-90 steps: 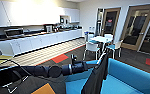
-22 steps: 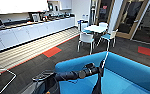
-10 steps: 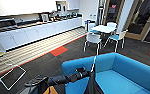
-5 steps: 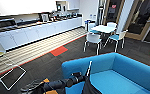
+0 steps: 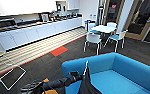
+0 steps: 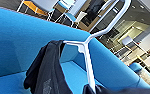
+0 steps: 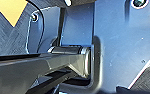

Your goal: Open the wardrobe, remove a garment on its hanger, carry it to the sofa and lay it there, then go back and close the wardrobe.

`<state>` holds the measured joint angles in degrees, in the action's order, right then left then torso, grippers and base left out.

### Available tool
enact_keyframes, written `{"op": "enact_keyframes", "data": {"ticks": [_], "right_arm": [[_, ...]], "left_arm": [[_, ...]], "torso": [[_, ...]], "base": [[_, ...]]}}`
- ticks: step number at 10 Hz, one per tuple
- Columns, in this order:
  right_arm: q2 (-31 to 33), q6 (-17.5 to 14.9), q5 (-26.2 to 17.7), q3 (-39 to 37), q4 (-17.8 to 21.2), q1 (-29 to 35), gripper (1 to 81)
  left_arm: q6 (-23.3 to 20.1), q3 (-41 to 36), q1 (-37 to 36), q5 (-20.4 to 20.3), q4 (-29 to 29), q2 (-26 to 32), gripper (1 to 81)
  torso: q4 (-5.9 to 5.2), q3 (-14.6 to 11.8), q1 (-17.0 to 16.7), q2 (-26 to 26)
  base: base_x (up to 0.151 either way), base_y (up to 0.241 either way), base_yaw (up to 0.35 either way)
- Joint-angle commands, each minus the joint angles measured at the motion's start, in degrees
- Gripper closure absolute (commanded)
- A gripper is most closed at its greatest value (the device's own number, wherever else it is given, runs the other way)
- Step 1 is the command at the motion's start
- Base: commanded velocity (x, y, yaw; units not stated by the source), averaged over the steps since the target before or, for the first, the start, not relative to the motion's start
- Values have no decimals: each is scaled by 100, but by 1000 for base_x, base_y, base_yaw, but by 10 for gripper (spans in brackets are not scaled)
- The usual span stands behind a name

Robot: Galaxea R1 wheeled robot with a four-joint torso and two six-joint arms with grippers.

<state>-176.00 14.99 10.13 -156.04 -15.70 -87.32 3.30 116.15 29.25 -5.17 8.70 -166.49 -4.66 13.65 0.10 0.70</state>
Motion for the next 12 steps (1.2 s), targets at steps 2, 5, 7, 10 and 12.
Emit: {"op": "enact_keyframes", "data": {"ticks": [2,5,7,10,12], "right_arm": [[-35,-5,-257,57,6,61,10],[-35,-5,-248,57,6,70,10],[-35,-5,-248,57,6,61,10],[-35,-6,-248,57,-3,61,10],[-34,-5,-248,57,-3,61,10]], "left_arm": [[-32,154,-960,-46,-317,98,811],[-32,136,-749,25,-440,555,811],[-32,75,-513,25,-449,809,811],[-23,66,-301,25,-598,1020,811],[-23,-5,-301,138,-616,1029,10]], "torso": [[0,0,0,0],[0,0,0,0],[0,0,0,0],[0,0,0,0],[0,0,-2,0]], "base": [[0,0,0],[0,0,0],[0,0,0],[0,0,0],[0,0,0]]}}
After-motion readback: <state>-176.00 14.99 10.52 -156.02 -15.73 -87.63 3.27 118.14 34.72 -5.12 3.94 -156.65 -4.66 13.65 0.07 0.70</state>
